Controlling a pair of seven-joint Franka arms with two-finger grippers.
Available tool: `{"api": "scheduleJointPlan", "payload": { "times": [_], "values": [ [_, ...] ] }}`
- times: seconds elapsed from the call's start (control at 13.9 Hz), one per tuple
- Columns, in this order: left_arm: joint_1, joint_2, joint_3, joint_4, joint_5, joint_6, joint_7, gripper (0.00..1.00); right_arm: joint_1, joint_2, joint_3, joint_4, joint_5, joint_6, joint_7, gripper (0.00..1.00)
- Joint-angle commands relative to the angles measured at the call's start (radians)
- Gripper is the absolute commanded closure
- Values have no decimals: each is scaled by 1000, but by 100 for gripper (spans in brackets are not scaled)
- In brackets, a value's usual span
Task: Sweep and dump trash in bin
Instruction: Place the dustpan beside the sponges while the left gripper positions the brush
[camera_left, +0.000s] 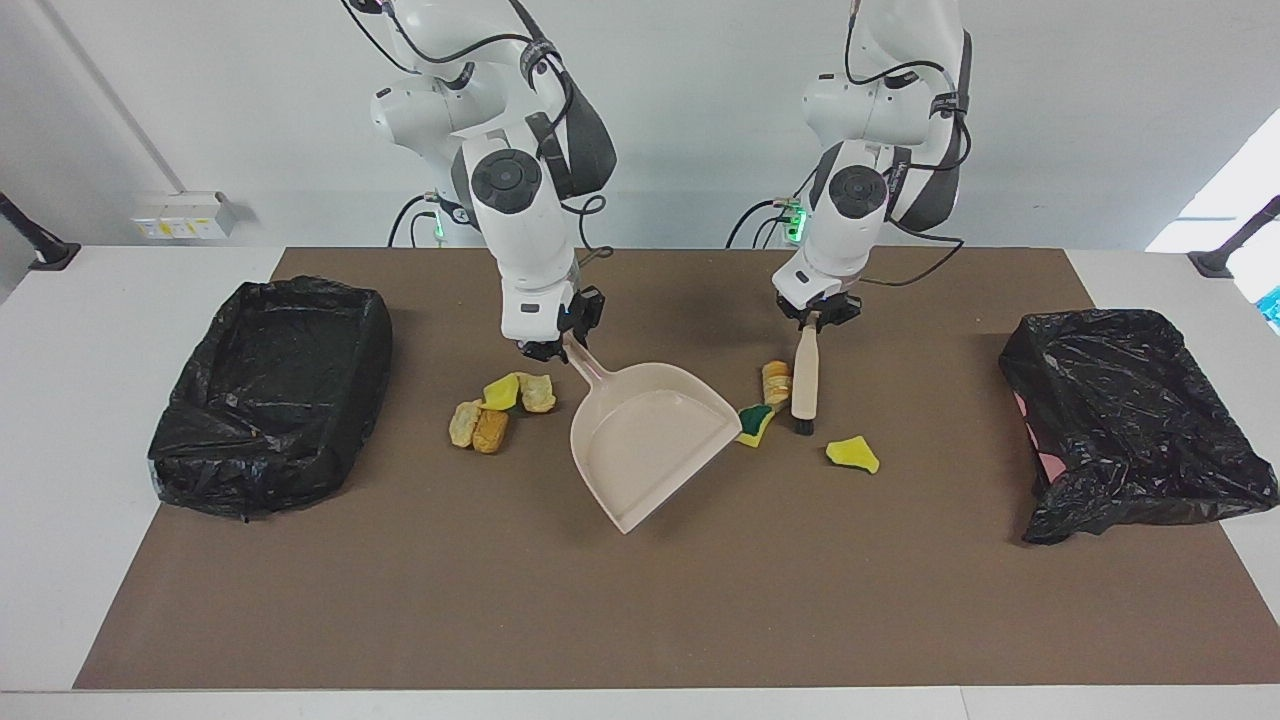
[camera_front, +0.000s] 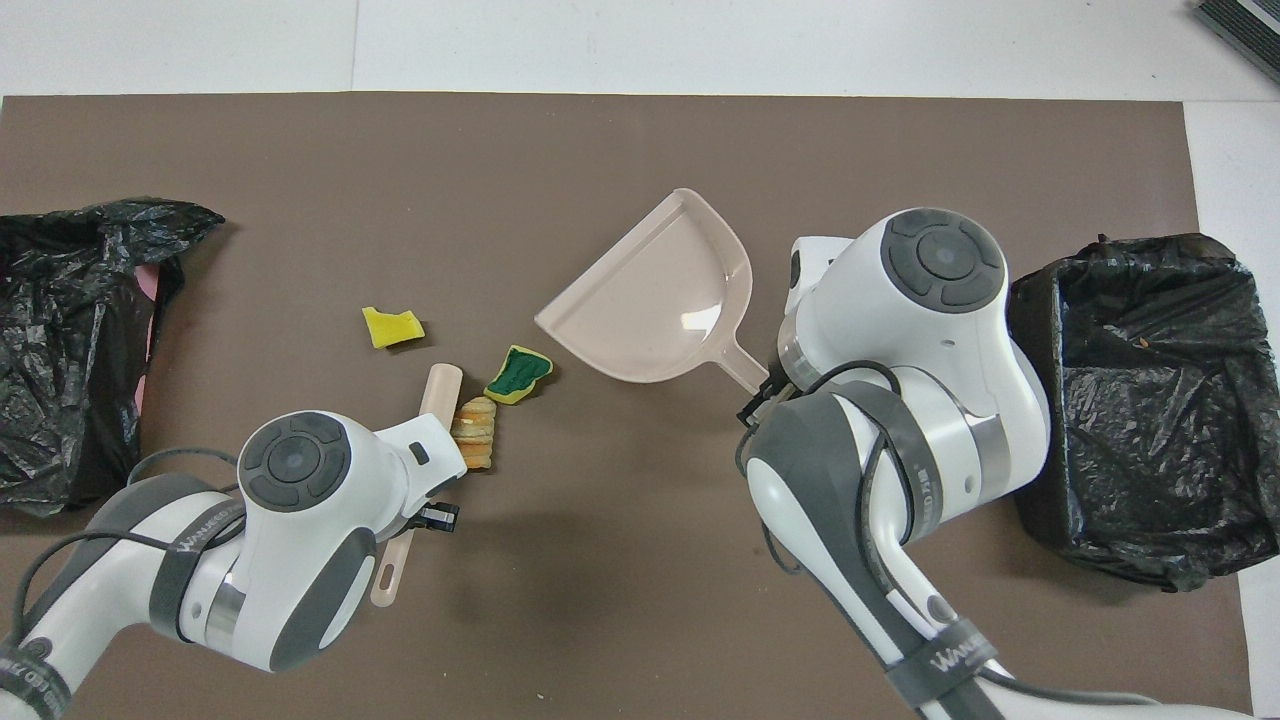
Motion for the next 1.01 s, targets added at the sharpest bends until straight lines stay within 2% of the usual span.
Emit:
{"api": "scheduleJointPlan", "payload": {
  "times": [0.0, 0.22, 0.36, 0.51, 0.72, 0.94],
  "values": [
    [-34, 20, 20, 59, -17, -10, -88, 100, 5, -66, 5, -119, -49, 39, -224, 100],
    [29, 42, 23, 171, -6, -86, -78, 100, -6, -92, 5, -176, -127, 69, -401, 100],
    [73, 82, 25, 217, 1, -100, -63, 100, -4, -88, 7, -194, -170, 79, -446, 100],
    [133, 89, 25, 217, 73, -80, -20, 100, 31, -66, 7, -199, -187, 107, -417, 100],
    [276, 107, 25, 216, 90, -12, 158, 100, 45, -40, 7, -201, -190, 133, -365, 100],
    [290, 136, 23, 202, 90, 21, 203, 100, 132, 19, 7, -198, -207, 188, -196, 100]
  ]
}}
